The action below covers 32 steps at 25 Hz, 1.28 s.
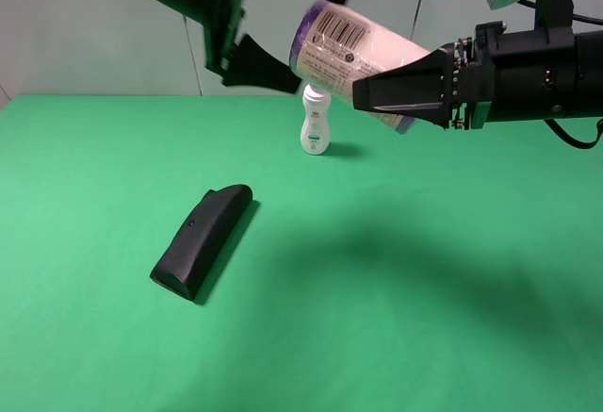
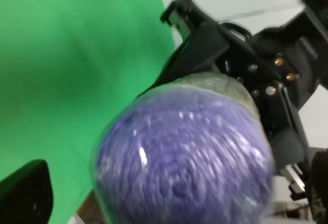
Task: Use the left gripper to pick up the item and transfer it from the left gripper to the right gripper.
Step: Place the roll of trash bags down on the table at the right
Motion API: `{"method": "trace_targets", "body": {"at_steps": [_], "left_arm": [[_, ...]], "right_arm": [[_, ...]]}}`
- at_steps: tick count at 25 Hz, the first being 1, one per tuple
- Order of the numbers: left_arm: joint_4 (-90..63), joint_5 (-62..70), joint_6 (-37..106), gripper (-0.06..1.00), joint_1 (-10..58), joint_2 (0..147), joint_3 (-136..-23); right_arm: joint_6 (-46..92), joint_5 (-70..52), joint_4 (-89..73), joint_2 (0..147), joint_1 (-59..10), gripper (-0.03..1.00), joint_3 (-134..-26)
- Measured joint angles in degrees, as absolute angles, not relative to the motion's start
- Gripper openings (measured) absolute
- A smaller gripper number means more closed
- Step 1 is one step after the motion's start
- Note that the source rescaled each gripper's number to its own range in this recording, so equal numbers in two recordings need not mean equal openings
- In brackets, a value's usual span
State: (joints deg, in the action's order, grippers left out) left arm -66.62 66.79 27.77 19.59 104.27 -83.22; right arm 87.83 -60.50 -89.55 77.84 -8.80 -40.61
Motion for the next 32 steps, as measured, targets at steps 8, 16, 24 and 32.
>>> {"method": "trace_targets", "body": {"at_steps": [8, 16, 24, 32], "left_arm": [[-54.4, 66.8, 23.8, 1.00, 9.2, 93.7, -83.2], [-36.3, 66.8, 17.8, 1.00, 3.2, 78.1, -79.1], [-20.6, 63.4, 8.9, 1.00, 3.1, 63.3, -66.8], [-7.3, 62.1, 1.3, 1.00, 3.1, 45.1, -54.9]], "right_arm": [[87.8, -60.5, -89.5, 77.8, -8.8, 0.00, -40.6], [87.8, -60.5, -89.5, 77.8, -8.8, 0.00, -40.6], [86.8, -60.5, -89.5, 77.8, -8.8, 0.00, -40.6], [85.3, -60.5, -89.1, 77.8, -8.8, 0.00, -40.6]]}}
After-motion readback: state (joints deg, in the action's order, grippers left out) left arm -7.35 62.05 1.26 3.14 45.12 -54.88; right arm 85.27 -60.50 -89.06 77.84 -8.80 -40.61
